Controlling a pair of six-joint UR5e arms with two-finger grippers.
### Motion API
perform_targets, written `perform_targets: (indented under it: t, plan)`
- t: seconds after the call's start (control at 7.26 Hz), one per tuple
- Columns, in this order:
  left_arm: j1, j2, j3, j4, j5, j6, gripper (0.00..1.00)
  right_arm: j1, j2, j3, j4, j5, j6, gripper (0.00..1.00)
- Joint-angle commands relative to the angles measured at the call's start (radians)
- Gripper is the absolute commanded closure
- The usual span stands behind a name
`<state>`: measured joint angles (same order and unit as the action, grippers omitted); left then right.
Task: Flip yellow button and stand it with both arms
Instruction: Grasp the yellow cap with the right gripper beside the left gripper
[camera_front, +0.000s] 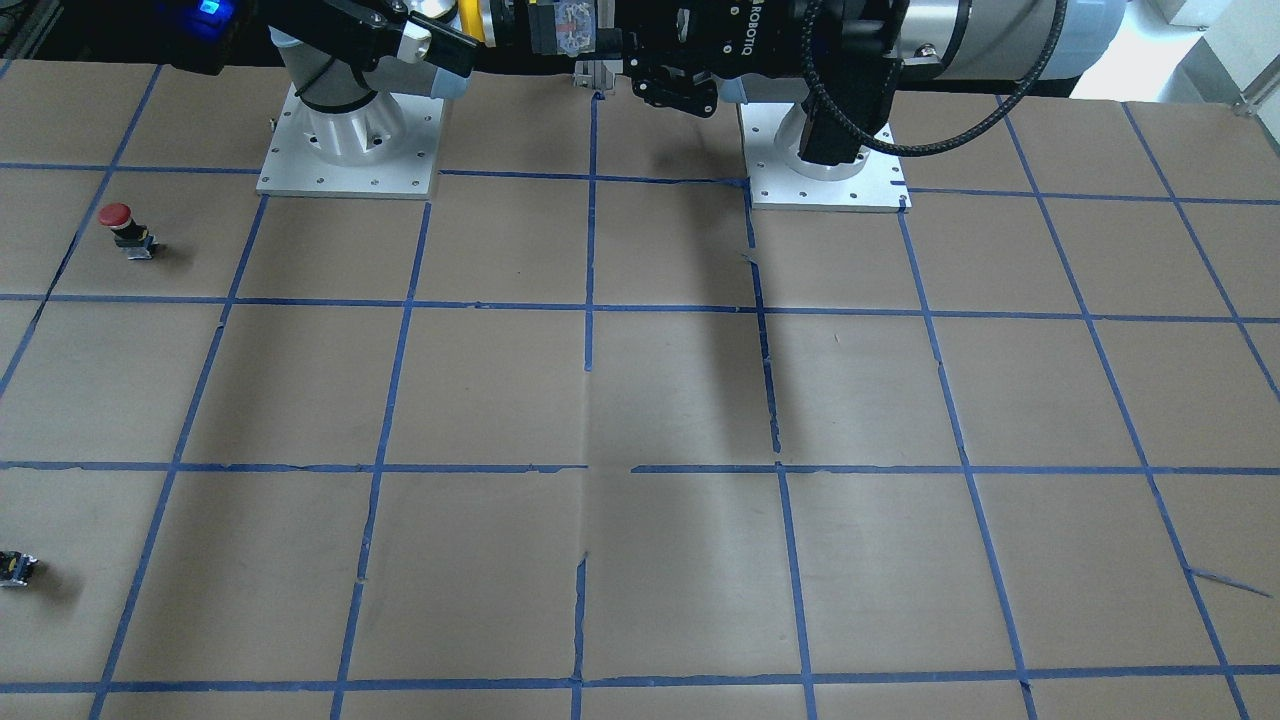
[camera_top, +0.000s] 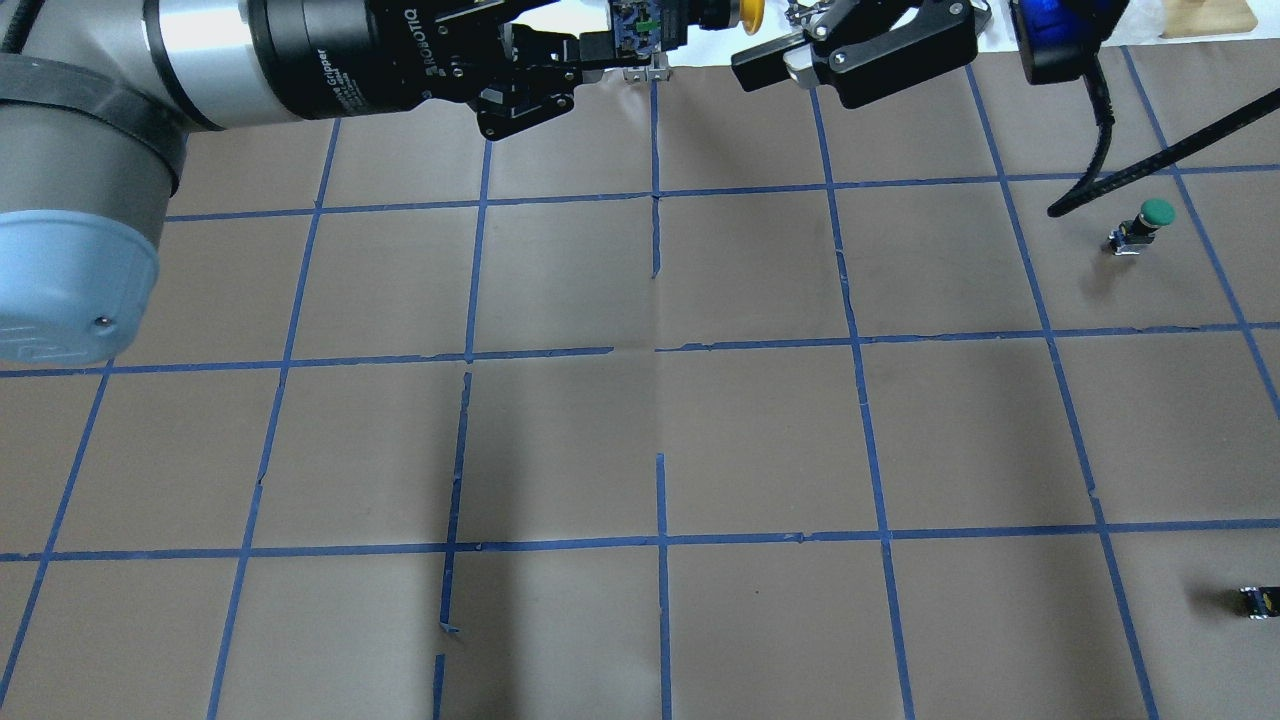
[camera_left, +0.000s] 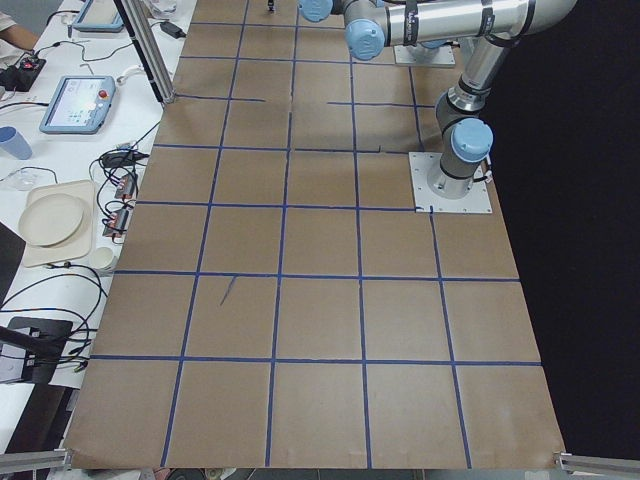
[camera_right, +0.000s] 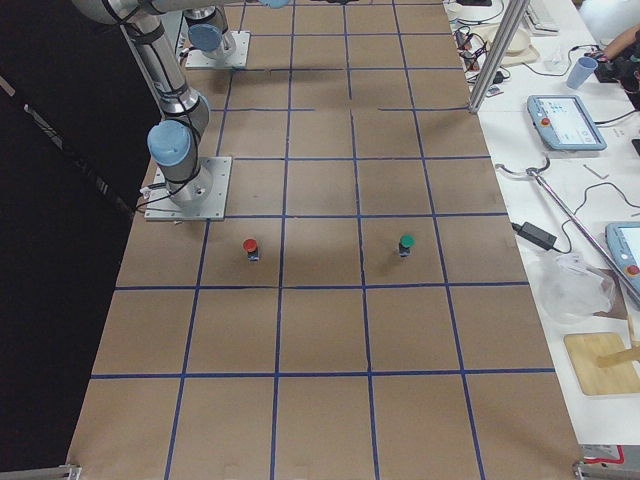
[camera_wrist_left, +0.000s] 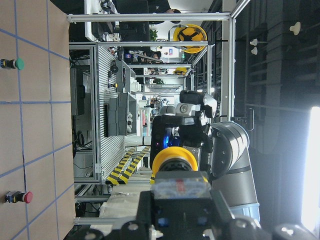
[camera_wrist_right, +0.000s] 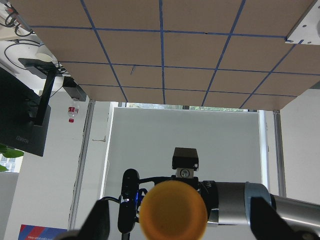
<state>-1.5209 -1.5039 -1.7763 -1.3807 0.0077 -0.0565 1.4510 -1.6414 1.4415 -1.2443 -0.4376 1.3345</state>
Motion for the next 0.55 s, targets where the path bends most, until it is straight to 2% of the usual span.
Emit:
perform_targets:
  t: [0.0, 0.14, 0.41]
  plan:
    - [0.001, 0.001, 0.0, 0.0, 0.0, -0.002, 0.92, 0.005, 0.002, -0.001, 0.0, 0.002, 0.006, 0.17]
    - [-0.001, 0.005, -0.002, 0.0, 0.0, 0.0, 0.92, 0.003, 0.003, -0.001, -0.001, 0.002, 0.006, 0.38]
    - [-0.001, 0.008, -0.006, 0.0, 0.0, 0.001, 0.92, 0.0, 0.002, -0.003, 0.0, 0.002, 0.006, 0.62]
